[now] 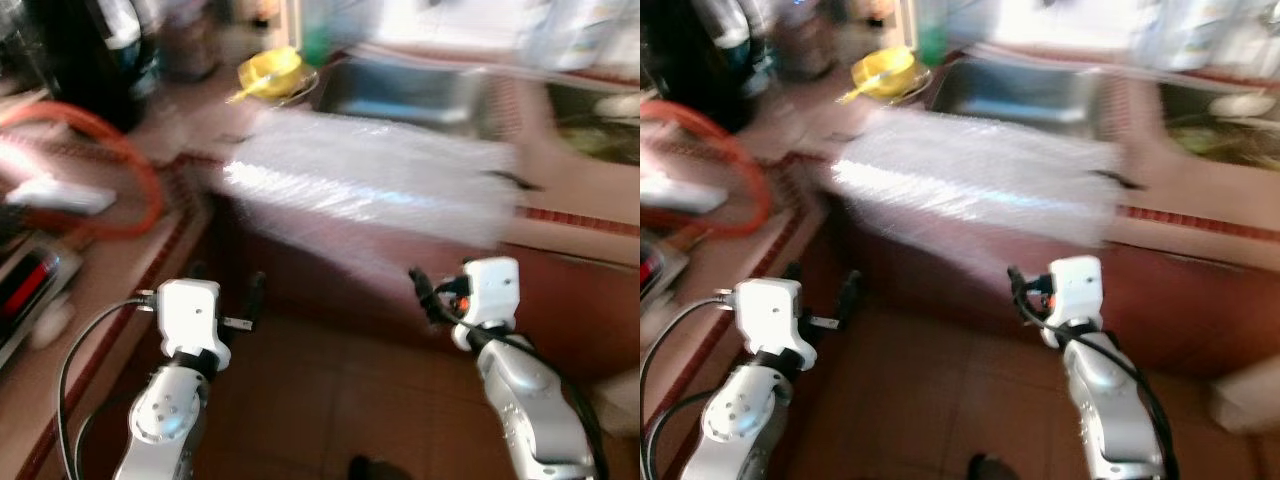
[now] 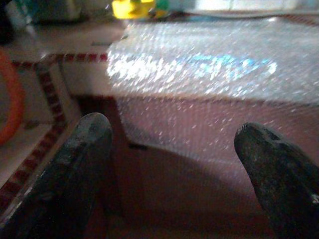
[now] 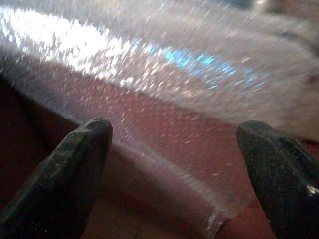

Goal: Kitchen organization

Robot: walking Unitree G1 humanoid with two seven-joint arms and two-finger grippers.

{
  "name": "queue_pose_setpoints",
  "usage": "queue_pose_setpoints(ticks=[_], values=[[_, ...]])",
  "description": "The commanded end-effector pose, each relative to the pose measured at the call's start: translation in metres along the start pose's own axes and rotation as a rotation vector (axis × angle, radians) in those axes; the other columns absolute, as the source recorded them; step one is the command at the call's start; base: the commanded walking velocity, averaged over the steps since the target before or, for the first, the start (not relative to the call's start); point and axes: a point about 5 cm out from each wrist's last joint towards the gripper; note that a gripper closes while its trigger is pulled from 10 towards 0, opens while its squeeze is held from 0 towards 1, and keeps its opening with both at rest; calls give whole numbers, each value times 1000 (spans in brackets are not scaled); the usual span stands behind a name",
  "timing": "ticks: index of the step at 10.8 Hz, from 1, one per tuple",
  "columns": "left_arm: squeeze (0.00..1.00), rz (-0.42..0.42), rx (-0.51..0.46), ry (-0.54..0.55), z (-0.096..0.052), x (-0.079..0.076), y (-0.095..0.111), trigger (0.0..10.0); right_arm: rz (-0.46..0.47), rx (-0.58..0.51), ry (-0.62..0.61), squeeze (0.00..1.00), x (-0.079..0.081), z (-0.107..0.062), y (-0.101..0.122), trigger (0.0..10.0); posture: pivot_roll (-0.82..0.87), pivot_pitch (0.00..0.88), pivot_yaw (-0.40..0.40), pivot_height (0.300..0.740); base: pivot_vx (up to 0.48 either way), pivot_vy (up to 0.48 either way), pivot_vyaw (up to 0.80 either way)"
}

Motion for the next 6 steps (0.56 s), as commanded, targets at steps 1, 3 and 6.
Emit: queue_pose_setpoints(ticks=[1, 3, 6], values=[[0, 9, 7, 20, -2, 6, -1, 10000, 10, -7, 9, 0, 5, -1, 1, 10000, -88, 144, 38, 740, 0, 0, -788], [0, 23, -16, 42, -2, 7, 2, 10000, 25, -9, 7, 0, 6, -4, 2, 10000, -88, 143, 38, 740, 0, 0, -788], [0, 33, -72, 79, -1, 12, 11, 10000, 14, -46, -7, 0, 1, -9, 11, 10000, -97, 144, 35, 740, 0, 0, -529]])
Point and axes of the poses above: a point about 5 cm out from each wrist's last joint towards the gripper, its own z axis pointing out of the wrist towards the gripper, its own y axis along the axis of the wrist's last joint, x = y × z
